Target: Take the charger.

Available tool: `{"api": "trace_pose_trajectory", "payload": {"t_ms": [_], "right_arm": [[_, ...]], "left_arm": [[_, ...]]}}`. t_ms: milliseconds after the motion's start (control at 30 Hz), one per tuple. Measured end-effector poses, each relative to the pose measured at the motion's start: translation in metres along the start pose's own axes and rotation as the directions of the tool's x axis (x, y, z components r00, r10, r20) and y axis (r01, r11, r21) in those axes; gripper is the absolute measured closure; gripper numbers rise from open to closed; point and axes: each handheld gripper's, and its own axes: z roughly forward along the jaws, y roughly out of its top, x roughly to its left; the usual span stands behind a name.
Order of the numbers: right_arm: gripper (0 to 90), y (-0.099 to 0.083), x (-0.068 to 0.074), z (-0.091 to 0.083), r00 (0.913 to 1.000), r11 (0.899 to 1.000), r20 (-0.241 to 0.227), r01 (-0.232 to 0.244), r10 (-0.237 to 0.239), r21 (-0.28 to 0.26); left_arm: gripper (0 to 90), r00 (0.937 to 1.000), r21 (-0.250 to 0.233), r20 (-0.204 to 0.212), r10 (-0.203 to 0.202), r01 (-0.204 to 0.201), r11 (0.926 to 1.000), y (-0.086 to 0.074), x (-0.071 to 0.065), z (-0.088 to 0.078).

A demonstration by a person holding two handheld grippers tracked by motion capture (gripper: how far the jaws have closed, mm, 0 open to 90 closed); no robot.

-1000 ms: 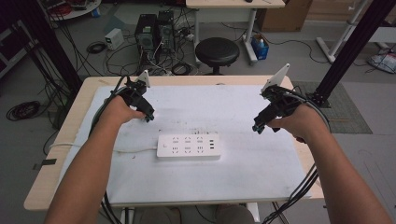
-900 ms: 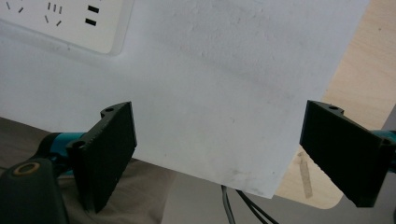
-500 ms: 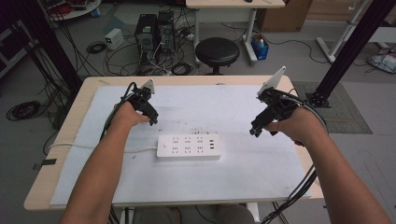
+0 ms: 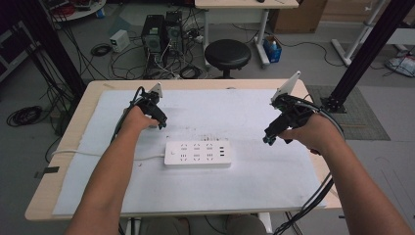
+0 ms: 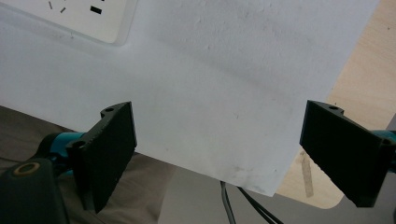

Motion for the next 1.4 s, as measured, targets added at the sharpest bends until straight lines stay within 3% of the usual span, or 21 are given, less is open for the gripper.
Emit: {"api": "trace_pose_trajectory", "payload": {"t_ms": [300, 467, 600, 833, 1000, 1200, 1400], "right_arm": [[10.3, -0.001, -0.002, 0.002, 0.9999, 1.000, 0.010, 0.006, -0.006, 0.006], [10.3, 0.000, 0.000, 0.001, 0.9999, 1.000, 0.011, 0.008, -0.008, 0.007], [10.3, 0.001, 0.000, 0.001, 0.9999, 1.000, 0.013, 0.008, -0.008, 0.011], [10.3, 0.002, 0.000, 0.000, 0.9999, 1.000, 0.015, 0.005, -0.006, 0.010], [10.3, 0.002, -0.002, -0.001, 0.9999, 1.000, 0.011, -0.005, 0.005, 0.005], [10.3, 0.001, -0.005, 0.000, 0.9997, 1.000, 0.012, -0.020, 0.020, 0.003], [10.3, 0.000, -0.005, 0.001, 0.9998, 1.000, 0.009, -0.020, 0.020, 0.004]], "left_arm": [[16.9, 0.9999, 0.007, -0.002, -0.015, 0.015, 0.9999, 0.010, 0.005, 0.011], [23.5, 0.9999, 0.000, -0.007, -0.013, 0.013, 0.9999, 0.018, 0.006, 0.014], [23.6, 1.0000, 0.017, 0.006, -0.006, 0.006, 0.9998, 0.020, 0.007, 0.017], [28.3, 0.9999, 0.030, -0.011, -0.009, 0.010, 0.9995, 0.023, 0.009, 0.025], [41.3, 0.9999, 0.023, -0.003, -0.013, 0.013, 0.9996, 0.023, 0.007, 0.022], [42.3, 1.0000, 0.035, 0.000, -0.005, 0.005, 0.9994, 0.021, 0.007, 0.020], [42.4, 0.9995, 0.030, 0.028, 0.011, -0.011, 0.9995, 0.012, 0.005, 0.005]]}}
